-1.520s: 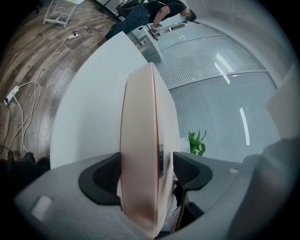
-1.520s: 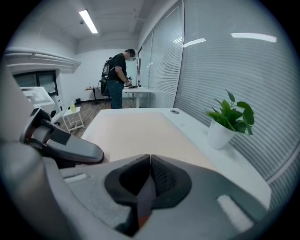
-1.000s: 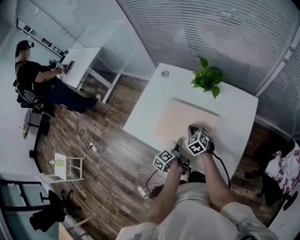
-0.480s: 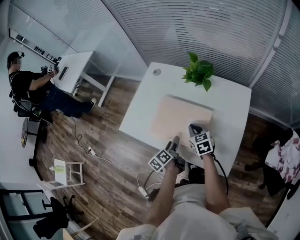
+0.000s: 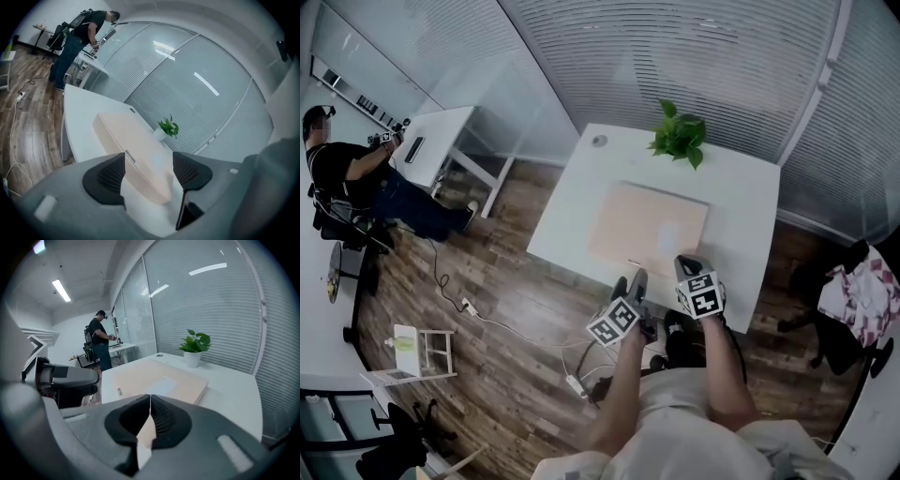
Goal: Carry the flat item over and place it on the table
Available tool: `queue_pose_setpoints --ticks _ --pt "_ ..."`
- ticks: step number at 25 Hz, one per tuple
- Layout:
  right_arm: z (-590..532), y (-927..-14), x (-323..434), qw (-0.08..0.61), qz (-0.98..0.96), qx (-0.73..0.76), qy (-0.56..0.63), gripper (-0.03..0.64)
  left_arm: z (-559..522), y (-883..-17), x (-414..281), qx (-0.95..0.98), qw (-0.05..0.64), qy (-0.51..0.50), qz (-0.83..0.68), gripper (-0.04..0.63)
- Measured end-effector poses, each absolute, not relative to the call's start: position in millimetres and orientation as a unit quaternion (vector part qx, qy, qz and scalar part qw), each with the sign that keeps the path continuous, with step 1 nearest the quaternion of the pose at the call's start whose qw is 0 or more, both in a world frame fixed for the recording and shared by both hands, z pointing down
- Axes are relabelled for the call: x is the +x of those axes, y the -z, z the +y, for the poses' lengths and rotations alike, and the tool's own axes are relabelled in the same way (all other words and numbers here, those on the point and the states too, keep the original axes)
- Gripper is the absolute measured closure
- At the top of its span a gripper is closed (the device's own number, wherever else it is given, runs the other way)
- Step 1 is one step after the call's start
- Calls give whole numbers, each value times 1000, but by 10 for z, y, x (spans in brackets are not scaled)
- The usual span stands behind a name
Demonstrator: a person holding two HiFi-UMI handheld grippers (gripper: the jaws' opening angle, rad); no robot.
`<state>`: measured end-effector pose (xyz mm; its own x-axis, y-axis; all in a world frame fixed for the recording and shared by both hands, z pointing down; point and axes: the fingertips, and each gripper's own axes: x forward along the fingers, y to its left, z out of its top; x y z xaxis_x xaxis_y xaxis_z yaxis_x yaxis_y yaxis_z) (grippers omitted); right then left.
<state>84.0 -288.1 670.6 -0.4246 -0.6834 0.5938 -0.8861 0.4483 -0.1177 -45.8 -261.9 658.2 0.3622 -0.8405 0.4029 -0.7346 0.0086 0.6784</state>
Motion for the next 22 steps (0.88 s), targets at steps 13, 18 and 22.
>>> queue_pose_setpoints --ticks 13,18,22 --pt "-2100 -6335 762 178 -815 505 -222 614 -1999 -6124 -632 764 312 -3 -565 268" --pt "-1898 -6283 880 160 -804 526 -226 614 -1770 -6058 -655 767 315 14 -559 270" --pt "-1769 -6283 908 155 -801 534 -224 614 -1639 -5992 -667 790 269 -24 -550 276"
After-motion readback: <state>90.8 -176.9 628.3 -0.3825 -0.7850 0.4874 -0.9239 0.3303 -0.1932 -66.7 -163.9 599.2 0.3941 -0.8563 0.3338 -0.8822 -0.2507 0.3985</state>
